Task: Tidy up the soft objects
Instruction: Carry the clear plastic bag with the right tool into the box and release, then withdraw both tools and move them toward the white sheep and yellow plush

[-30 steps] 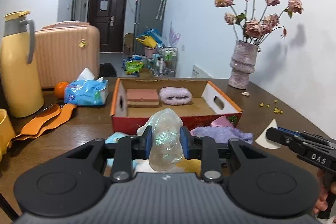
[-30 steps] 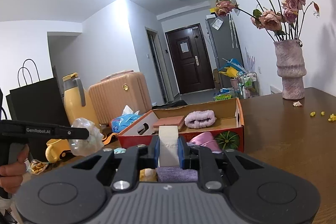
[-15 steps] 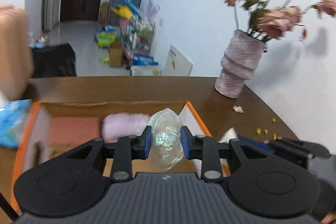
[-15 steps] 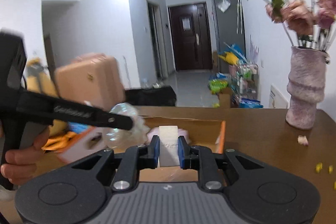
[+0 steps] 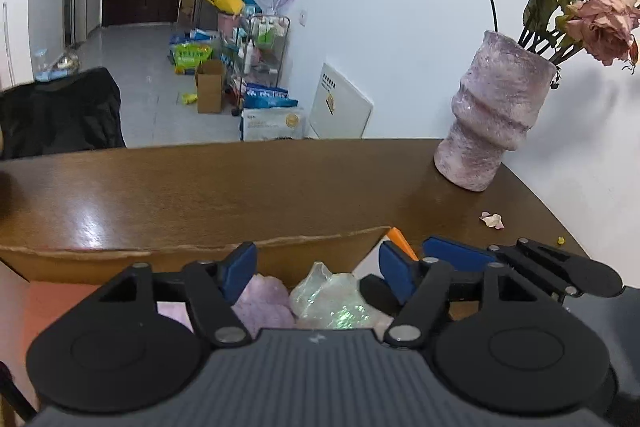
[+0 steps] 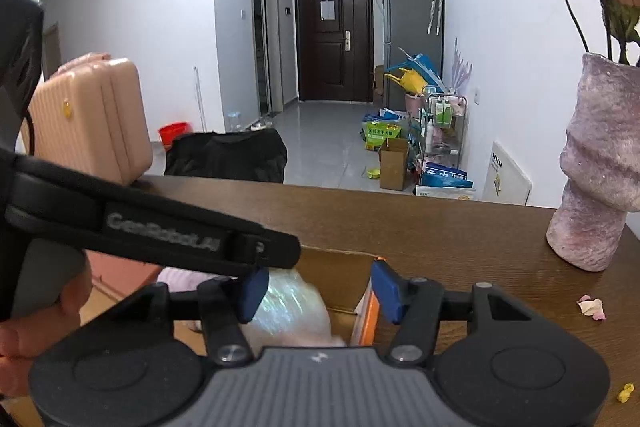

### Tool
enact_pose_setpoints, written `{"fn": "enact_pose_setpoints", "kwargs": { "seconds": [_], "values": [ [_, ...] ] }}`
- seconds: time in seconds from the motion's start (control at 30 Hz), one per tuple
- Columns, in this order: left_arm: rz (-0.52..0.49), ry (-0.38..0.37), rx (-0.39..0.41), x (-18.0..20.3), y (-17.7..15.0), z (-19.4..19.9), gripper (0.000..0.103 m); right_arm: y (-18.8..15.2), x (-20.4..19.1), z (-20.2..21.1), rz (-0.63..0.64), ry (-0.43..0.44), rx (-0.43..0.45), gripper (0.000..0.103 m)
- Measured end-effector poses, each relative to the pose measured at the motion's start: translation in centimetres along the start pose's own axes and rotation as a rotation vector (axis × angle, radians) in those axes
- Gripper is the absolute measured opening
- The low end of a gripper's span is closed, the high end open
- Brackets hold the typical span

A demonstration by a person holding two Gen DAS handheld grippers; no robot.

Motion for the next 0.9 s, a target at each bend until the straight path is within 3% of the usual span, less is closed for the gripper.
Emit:
{"fn": "enact_pose_setpoints", "kwargs": {
  "seconds": [0.17,0.33,0.47,0.73,0.9],
  "values": [
    [-0.049,0.06,0.049,-1.2,0.9,4.6,0.074,0.6,0.8,3.1,-0.005,-0.02,0.025,0.056],
    [-0.121,0.19,0.132,-4.4,1.2,13.4,0.079,2.7,0.9,7.8,0.011,-0.019,0.059,0.057],
    [-0.099,0.27,0.203,-6.9,0.8,20.4,0.082,4.3,-0.5,12.6,0.047,-0.011,0.075,0.064],
    [-0.051,0.329,0.271,-9.0,-3.2,30.3,0.085,5.1,-4.4,20.1,0.076,0.022,0.131,0.069],
    [-0.1,0.342,0.356,-9.4,-8.5,36.0,0.088,2.8,-7.3,25.1,0.071,0.019,0.176,0.075]
  ]
}}
Point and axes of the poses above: each gripper's, at about its wrist camera, not at the fingertips, and z roughly against the way its jaws point, x to its right, y to its top, the point moved 9 cm from there along -z, roughly the way its jaws point, and after that the axes turned 8 degrees about z, right-handed, at the moved point
